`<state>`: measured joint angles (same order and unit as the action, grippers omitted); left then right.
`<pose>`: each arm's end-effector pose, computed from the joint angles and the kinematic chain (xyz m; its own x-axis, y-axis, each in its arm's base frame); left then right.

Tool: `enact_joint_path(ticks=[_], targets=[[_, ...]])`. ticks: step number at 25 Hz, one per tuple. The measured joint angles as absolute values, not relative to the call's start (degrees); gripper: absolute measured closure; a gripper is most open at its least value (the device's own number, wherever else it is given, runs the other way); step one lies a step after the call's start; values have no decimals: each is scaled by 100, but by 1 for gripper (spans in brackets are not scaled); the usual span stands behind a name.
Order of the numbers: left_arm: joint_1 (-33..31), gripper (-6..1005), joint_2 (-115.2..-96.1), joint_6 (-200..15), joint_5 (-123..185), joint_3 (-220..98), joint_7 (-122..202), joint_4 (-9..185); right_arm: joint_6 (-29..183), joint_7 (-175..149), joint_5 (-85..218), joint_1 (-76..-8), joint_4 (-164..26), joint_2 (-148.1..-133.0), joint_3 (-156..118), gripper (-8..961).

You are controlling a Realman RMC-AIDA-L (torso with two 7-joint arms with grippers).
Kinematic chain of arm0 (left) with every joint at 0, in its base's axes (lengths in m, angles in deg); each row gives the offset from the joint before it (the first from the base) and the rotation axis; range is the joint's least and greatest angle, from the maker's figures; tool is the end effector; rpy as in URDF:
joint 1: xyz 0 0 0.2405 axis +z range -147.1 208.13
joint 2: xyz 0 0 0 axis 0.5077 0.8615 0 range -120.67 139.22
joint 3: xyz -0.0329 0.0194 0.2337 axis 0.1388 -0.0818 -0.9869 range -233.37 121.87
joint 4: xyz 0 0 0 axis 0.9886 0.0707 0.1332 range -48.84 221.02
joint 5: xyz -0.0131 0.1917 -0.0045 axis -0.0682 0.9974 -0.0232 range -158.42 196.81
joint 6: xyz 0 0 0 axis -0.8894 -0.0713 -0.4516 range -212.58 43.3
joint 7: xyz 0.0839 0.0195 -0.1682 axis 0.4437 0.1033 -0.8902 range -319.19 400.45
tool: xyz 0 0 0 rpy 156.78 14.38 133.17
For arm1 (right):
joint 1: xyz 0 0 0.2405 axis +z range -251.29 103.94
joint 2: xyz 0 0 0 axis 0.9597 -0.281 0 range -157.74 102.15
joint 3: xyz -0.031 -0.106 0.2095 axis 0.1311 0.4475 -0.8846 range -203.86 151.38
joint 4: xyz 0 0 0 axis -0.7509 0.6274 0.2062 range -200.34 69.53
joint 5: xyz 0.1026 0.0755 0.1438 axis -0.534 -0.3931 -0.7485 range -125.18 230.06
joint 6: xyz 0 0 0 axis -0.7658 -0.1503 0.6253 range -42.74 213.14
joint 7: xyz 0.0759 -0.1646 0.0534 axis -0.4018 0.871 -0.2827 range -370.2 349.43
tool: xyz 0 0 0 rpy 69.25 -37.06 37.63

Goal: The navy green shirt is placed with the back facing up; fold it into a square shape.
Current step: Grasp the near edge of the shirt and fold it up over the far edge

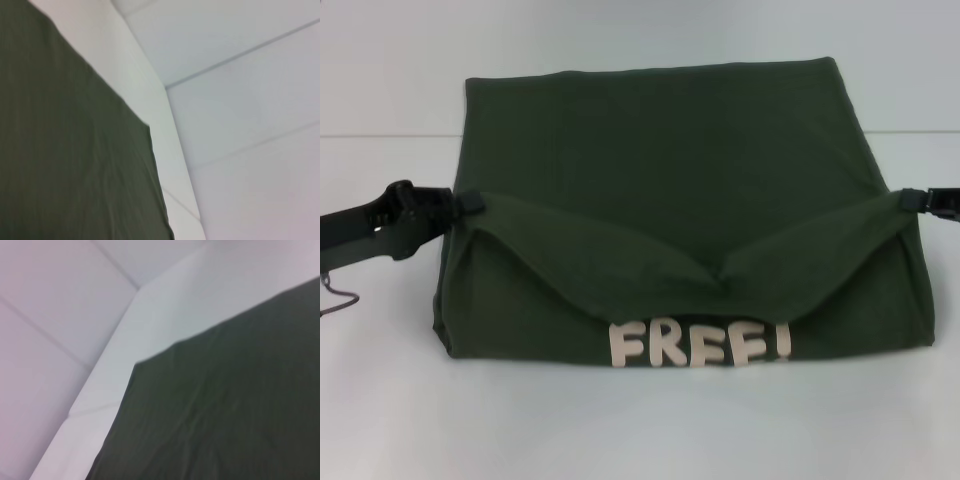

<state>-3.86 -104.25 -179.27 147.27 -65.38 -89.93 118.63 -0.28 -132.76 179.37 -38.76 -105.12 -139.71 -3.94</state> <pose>-0.2481 0.3462 0.0362 -0.0616 0.8184 0.5714 0.9097 -0.1895 0.3694 0.2621 0.3737 0.0515 0.2762 -0.7490 -0.6022 -0.9392 -0.3434 -0.0036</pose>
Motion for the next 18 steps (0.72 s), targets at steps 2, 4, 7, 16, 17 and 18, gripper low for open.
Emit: enact_joint_path(ticks=[2,4,7,16,17,18], targets=[[-372,965,-10450,-17599,14525,-6538,-8790,11695,341,-13065,17773,-3894,-10379,-14068,-394,895],[-353,966,-10491,-17308,14327,-6532,-8648,11596,711,-12864,17633,-3915,-10325,-14203,-396,895],[-330,966,-10585,-16813,14032,-6539,-8300,11457,1327,-12485,17352,-3952,-10290,-14451,-392,895],[-397,963,-10795,-15910,13609,-6561,-7617,11268,2838,-11211,16656,-3840,-9605,-14715,-324,895],[-409,962,-10805,-15857,13597,-6562,-7579,11263,2928,-11150,16654,-3813,-9540,-14717,-309,895],[-420,962,-10820,-15805,13595,-6564,-7543,11261,3019,-11100,16654,-3789,-9483,-14723,-289,895]])
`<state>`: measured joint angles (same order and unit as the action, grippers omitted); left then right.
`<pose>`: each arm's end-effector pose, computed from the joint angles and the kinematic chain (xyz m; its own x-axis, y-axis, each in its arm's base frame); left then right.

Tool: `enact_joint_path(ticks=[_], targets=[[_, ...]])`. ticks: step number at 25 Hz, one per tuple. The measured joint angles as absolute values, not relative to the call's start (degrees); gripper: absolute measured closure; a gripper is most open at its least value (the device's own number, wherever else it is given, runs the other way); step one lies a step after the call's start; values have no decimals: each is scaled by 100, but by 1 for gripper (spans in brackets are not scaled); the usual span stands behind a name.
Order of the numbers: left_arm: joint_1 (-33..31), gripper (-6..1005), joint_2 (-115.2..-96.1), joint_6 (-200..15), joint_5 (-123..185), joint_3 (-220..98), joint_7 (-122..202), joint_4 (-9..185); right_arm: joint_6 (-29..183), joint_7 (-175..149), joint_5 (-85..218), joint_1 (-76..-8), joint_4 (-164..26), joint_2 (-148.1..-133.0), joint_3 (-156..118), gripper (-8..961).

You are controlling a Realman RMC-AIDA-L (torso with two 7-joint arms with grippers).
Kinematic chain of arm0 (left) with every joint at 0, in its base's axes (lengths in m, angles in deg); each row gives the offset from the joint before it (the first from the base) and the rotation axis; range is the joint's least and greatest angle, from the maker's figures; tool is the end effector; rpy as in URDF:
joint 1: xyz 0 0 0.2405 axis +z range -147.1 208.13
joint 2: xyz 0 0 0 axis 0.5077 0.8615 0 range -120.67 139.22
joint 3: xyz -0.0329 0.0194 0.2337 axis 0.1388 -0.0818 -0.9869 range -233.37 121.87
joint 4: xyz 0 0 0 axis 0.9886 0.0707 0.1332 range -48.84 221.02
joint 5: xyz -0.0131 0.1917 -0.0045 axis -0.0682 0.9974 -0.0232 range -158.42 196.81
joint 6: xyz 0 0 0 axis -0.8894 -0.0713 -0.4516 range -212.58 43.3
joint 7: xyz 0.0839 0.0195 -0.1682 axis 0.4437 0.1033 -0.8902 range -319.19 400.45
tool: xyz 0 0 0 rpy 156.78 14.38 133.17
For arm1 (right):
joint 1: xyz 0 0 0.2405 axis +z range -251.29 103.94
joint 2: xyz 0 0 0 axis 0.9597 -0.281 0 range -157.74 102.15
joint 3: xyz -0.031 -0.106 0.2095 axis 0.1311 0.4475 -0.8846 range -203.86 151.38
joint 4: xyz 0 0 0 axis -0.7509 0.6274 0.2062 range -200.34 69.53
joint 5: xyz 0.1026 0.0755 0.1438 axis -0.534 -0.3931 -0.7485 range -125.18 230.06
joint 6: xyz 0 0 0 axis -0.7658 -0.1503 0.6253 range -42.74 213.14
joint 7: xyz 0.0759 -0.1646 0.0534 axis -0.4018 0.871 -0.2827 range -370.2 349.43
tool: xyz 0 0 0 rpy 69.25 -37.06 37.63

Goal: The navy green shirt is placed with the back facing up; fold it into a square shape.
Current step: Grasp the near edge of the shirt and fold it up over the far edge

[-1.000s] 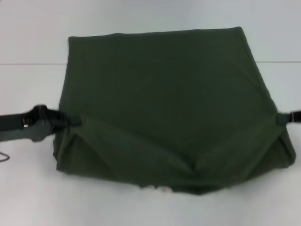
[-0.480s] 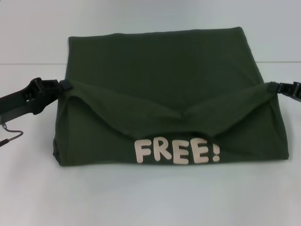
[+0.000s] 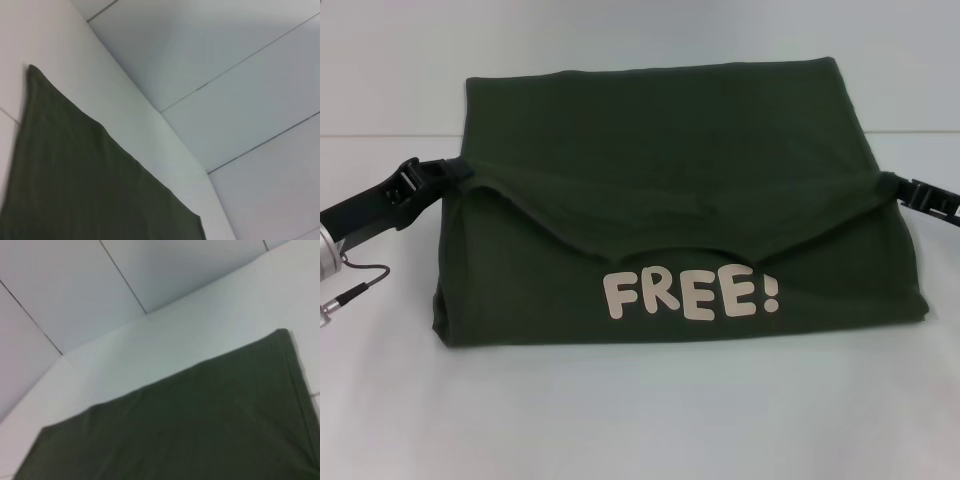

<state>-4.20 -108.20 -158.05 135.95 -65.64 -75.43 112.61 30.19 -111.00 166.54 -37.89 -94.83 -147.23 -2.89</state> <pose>-0.2689 0.3877 0.0204 -0.0759 0.6027 0.7943 0.9569 -0.1799 0.2279 0.2884 0.4130 0.0055 0.3258 -0.5469 -0.7713 -0.9440 -0.2329 -0.2336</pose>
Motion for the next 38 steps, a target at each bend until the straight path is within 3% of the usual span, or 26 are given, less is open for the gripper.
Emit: enact_joint_path(ticks=[17,38], targets=[[-578,956,-11068,-14997,13512,-6638,-7019,11254,4030,-10135,16234,-3518,-9086,-14751,-179,895],[-827,948,-11152,-14321,13512,-6638,-6865,11102,4566,-9970,16207,-3352,-8903,-14777,113,895]])
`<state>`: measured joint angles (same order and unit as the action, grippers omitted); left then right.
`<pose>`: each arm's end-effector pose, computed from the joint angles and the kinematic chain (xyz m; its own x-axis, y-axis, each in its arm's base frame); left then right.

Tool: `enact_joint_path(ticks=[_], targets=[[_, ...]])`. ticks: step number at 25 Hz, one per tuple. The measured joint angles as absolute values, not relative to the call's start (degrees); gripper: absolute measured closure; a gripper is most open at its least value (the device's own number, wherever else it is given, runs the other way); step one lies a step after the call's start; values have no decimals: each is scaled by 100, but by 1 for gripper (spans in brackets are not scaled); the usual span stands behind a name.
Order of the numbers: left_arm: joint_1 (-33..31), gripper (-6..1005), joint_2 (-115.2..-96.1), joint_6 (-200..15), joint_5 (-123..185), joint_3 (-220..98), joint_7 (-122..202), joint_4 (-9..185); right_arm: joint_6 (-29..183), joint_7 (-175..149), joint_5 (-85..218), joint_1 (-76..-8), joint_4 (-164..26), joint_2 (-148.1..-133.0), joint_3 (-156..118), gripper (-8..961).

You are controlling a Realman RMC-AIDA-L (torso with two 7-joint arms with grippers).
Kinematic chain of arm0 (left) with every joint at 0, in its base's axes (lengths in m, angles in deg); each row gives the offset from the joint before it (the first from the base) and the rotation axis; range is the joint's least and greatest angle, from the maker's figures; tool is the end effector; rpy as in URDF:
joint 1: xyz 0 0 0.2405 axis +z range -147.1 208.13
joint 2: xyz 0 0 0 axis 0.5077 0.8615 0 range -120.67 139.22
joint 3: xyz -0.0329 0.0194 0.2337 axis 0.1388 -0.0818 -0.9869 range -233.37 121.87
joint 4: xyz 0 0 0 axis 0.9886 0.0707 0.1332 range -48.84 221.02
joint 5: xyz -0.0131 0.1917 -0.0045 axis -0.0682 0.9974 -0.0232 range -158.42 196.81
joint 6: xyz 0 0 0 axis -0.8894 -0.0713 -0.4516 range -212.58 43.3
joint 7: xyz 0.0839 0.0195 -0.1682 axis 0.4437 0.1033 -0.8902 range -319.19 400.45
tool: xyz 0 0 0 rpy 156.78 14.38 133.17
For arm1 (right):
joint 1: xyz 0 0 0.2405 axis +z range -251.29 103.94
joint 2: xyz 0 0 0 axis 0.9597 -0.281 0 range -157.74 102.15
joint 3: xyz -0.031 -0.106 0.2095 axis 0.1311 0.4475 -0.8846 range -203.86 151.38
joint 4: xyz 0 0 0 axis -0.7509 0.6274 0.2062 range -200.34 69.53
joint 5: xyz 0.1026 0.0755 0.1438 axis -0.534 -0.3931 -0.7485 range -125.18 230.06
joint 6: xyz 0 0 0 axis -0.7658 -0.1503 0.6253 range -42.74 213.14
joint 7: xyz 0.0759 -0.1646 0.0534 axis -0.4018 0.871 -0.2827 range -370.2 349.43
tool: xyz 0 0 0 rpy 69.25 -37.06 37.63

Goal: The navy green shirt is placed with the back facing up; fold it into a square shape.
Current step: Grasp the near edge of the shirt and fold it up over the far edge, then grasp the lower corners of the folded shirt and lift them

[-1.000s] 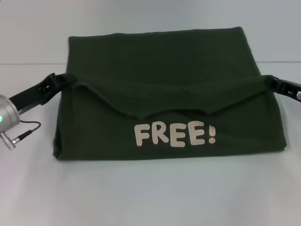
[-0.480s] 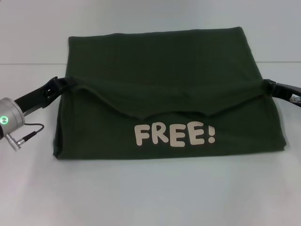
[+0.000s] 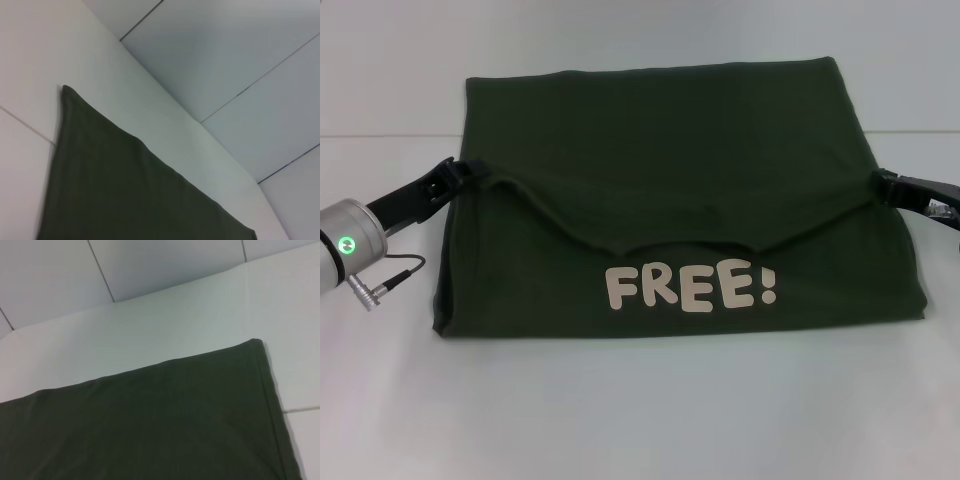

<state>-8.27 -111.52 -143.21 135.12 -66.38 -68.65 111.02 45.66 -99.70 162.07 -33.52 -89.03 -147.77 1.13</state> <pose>-0.2713 0.4147 -0.0045 0.0027 0.5493 0.8356 0.9902 -0.1182 0.0746 0.2919 0.4370 -0.0100 0.4752 -0.5151 -0.7133 -0.8761 -0.2026 -0.4374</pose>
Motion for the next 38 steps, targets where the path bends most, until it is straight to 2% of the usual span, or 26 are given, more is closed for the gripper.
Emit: enact_joint_path(ticks=[11,13,14,17,21,23,24,25,30,33,35,38], targets=[[-615,944,-11341,-14234,12868,-6633,-6236,11105,4486,-9989,16200,-3434,-8957,-14762,80,895],[-557,704,-11351,-14236,12804,-6632,-6209,11105,4444,-10001,16157,-3483,-8971,-14752,52,895],[-538,684,-11352,-14241,12792,-6634,-6208,11105,4408,-9999,16093,-3518,-8979,-14747,46,895],[-491,624,-11352,-14249,12799,-6638,-6216,11105,4229,-9973,15848,-3657,-9045,-14742,51,704],[-427,545,-11345,-14329,12820,-6640,-6252,11105,3791,-9972,15560,-3886,-9214,-14734,48,516],[-301,505,-11253,-14835,12943,-6698,-6318,11184,3372,-9974,15516,-4030,-9304,-14697,50,427],[-261,485,-11218,-15072,13022,-6730,-6343,11232,3123,-9974,15519,-4104,-9338,-14667,63,386],[-157,446,-11103,-15778,13341,-6794,-6514,11446,2866,-9974,15544,-4176,-9363,-14632,78,344],[-93,249,-10924,-16757,14445,-6843,-7222,12081,1391,-10056,16050,-4486,-9415,-14305,127,146],[-95,167,-10859,-17065,14935,-6858,-7452,12322,800,-10075,16399,-4556,-9415,-14186,134,36],[-117,113,-10806,-17156,15370,-6879,-7548,12557,544,-10075,16575,-4577,-9415,-14154,135,36],[-219,115,-10758,-17080,15779,-6906,-7601,12608,402,-10074,16804,-4576,-9415,-14154,136,36]])
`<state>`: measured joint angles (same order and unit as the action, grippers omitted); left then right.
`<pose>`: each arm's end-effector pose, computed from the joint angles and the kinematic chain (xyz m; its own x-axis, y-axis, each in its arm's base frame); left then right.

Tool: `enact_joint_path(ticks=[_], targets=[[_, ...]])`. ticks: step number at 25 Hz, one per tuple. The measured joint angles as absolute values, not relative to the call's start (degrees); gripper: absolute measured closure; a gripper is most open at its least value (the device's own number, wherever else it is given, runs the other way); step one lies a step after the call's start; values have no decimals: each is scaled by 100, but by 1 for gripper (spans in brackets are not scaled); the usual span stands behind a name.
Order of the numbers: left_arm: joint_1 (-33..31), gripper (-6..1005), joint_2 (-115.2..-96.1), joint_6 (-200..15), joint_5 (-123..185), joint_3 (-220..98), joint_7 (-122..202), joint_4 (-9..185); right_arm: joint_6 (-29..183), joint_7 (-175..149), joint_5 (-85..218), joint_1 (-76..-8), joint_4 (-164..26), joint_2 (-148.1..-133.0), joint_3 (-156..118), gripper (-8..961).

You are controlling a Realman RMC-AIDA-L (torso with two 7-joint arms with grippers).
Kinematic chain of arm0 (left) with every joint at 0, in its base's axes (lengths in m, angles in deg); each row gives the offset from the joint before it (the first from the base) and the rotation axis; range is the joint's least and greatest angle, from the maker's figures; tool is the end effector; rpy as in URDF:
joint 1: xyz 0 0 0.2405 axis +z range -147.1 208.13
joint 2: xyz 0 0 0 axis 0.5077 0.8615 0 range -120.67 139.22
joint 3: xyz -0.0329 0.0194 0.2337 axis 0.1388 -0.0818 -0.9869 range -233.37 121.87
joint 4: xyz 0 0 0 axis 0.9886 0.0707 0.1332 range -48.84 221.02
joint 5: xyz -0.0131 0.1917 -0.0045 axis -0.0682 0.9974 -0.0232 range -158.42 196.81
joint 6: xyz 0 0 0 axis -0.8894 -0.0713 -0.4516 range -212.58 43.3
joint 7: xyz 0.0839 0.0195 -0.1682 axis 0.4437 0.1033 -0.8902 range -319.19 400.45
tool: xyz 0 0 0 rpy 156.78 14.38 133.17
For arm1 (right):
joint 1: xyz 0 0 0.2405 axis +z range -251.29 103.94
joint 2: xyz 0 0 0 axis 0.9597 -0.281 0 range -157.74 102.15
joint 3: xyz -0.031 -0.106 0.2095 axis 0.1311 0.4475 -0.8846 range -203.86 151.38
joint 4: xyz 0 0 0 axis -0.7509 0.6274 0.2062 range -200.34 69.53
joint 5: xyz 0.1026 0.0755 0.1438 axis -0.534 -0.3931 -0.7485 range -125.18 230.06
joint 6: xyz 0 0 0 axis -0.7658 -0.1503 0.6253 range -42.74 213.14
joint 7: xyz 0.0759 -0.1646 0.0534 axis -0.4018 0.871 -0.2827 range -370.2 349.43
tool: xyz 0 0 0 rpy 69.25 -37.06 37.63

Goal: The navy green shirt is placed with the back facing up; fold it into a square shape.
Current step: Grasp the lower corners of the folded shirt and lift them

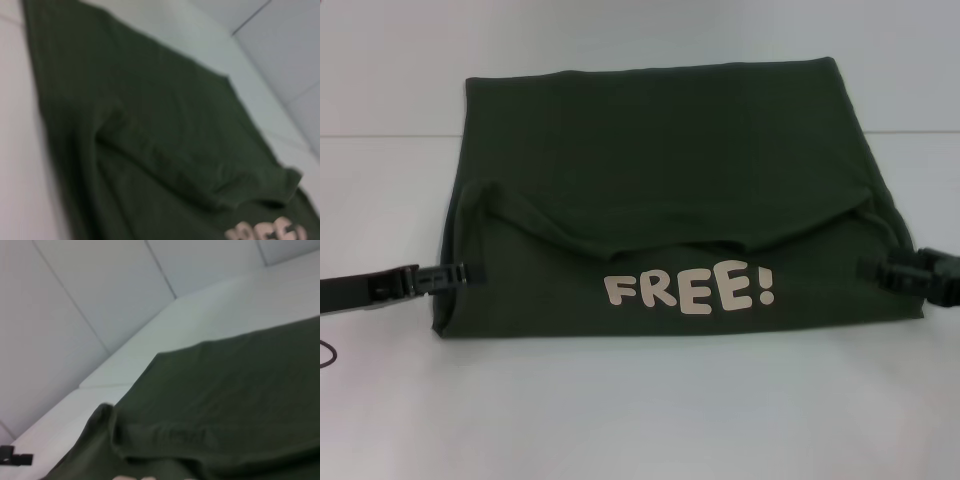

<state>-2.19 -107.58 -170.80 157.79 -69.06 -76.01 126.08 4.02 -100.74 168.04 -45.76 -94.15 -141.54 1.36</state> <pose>-0.2931 0.3387 0.0161 0.2516 0.7980 0.5475 0.9583 -0.2846 -0.0257 0.2856 0.3388 0.0089 0.5187 -0.5740 -0.6336 -0.8108 -0.5654 -0.1515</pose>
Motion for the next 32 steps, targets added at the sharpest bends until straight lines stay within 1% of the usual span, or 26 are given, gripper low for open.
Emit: enact_joint_path(ticks=[13,32], targets=[[-336,117,-10795,-16384,16114,-7532,-7837,12589,48,-9787,17298,-4379,-9432,-14266,997,36],[-341,122,-10839,-16350,16173,-7847,-8188,12580,66,-9813,17260,-4306,-9502,-14276,952,37]])
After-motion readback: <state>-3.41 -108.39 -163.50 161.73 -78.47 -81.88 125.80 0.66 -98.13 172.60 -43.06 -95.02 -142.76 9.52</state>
